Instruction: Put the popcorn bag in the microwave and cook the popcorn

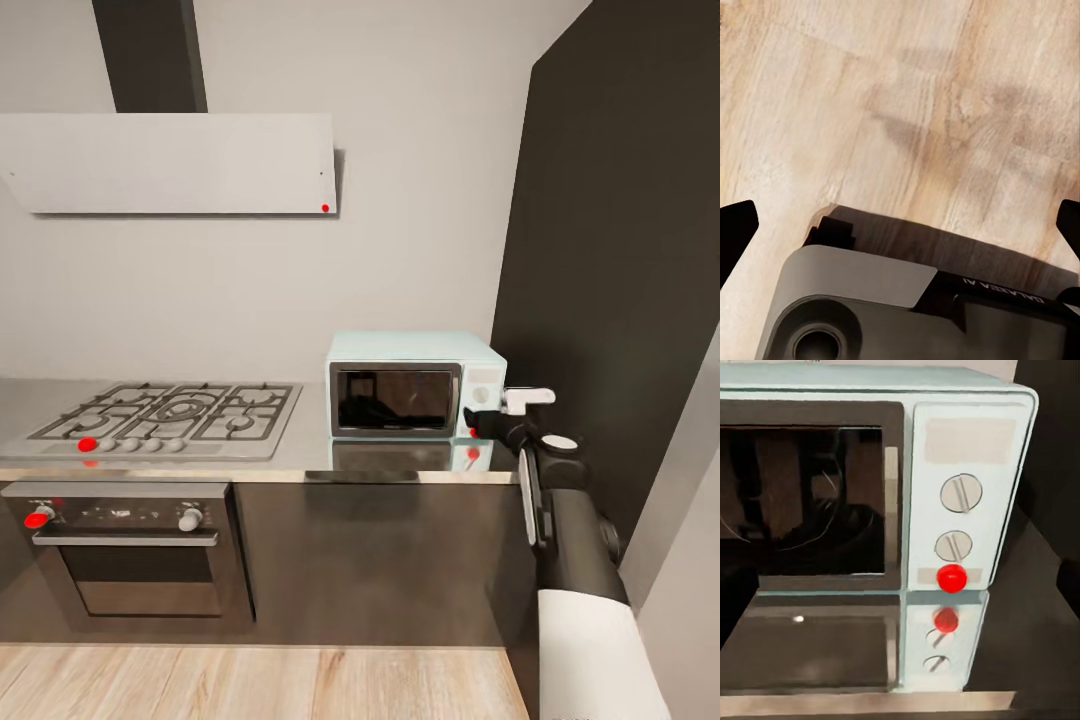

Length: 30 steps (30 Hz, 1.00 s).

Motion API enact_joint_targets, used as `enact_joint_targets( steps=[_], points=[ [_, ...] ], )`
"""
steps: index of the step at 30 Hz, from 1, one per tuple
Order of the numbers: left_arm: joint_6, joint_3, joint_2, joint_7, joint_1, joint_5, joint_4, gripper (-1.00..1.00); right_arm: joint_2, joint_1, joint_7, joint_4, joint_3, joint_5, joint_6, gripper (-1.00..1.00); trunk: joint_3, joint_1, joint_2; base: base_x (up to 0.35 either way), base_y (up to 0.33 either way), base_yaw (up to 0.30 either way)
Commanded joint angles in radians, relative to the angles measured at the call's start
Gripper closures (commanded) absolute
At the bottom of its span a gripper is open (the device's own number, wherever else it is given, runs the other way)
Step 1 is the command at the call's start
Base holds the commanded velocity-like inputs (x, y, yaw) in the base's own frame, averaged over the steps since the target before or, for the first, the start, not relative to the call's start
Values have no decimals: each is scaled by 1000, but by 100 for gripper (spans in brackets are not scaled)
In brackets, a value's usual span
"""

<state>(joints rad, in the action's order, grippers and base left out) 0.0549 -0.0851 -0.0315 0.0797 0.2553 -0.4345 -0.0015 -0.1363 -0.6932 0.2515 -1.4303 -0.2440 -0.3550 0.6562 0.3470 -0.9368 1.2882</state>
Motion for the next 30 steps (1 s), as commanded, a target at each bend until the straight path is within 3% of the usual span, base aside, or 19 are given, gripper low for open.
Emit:
enact_joint_targets(
  steps=[1,3,6,8,13,17,18,21,30],
  points=[
    [3,-8,0,4,1,-10,1,-100,-2,-1,11,11,-27,3,-23,-100,1,0,1,0,0,0],
    [3,-8,-1,4,1,-10,1,-100,-2,-2,14,24,-69,30,-88,-100,1,0,1,0,0,0],
    [3,-8,-1,5,1,-10,1,-100,-2,-2,16,51,-98,44,-160,-100,1,0,1,0,0,0],
    [3,-8,1,5,1,-10,1,-100,1,-2,18,145,-112,45,-203,-100,1,0,1,0,0,0],
    [3,-8,2,5,1,-9,1,-100,16,-2,19,180,-113,45,-206,-100,1,0,1,0,0,0],
    [3,-8,2,5,1,-9,1,-100,75,-2,21,245,-113,47,-214,-100,1,0,1,0,0,0],
    [3,-8,2,5,1,-9,1,-100,118,-2,23,277,-113,50,-224,-100,1,0,1,0,0,0],
    [3,-8,3,5,1,-9,1,-100,156,-2,34,296,-112,51,-233,-100,1,0,1,0,0,0],
    [3,-8,5,5,1,-9,1,-100,152,-2,48,302,-106,50,-234,-100,1,0,1,54,0,0]
  ],
)
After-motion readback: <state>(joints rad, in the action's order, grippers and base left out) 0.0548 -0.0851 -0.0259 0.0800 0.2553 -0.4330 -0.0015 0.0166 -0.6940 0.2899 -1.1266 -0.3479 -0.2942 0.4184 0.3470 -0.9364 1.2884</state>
